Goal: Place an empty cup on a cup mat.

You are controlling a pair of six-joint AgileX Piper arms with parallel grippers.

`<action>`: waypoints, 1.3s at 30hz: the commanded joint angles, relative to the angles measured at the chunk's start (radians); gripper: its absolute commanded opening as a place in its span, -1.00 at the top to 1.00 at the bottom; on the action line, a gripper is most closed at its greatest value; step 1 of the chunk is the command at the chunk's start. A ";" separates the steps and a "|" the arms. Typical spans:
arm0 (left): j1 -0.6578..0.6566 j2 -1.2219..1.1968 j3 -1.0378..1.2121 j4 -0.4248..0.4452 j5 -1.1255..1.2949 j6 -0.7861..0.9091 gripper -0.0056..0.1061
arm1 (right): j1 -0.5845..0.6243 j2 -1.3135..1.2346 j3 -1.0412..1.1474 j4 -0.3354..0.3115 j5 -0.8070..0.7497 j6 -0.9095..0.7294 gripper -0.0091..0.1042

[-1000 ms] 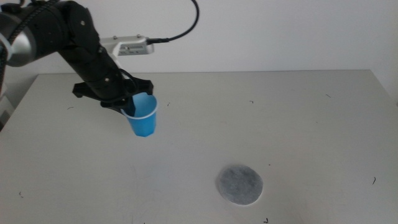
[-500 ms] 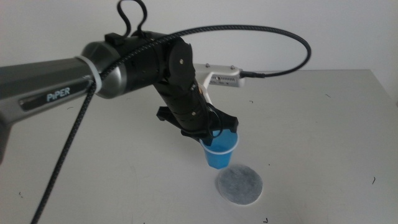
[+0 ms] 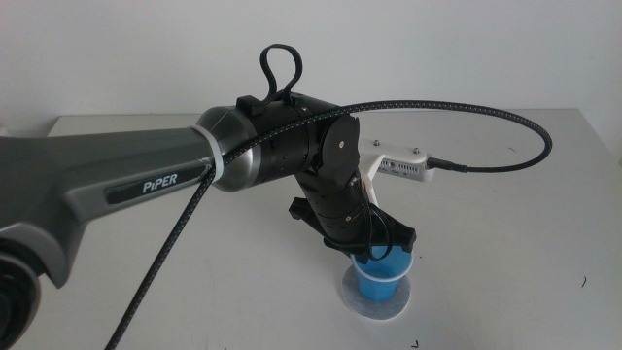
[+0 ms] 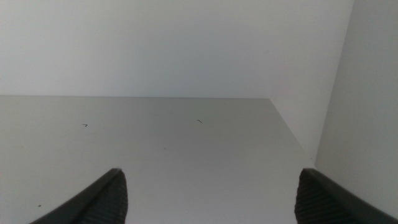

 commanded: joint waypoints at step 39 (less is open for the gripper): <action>0.007 -0.422 -0.030 0.014 -0.017 0.098 -0.98 | 0.002 -0.019 -0.012 -0.009 -0.078 -0.008 -0.82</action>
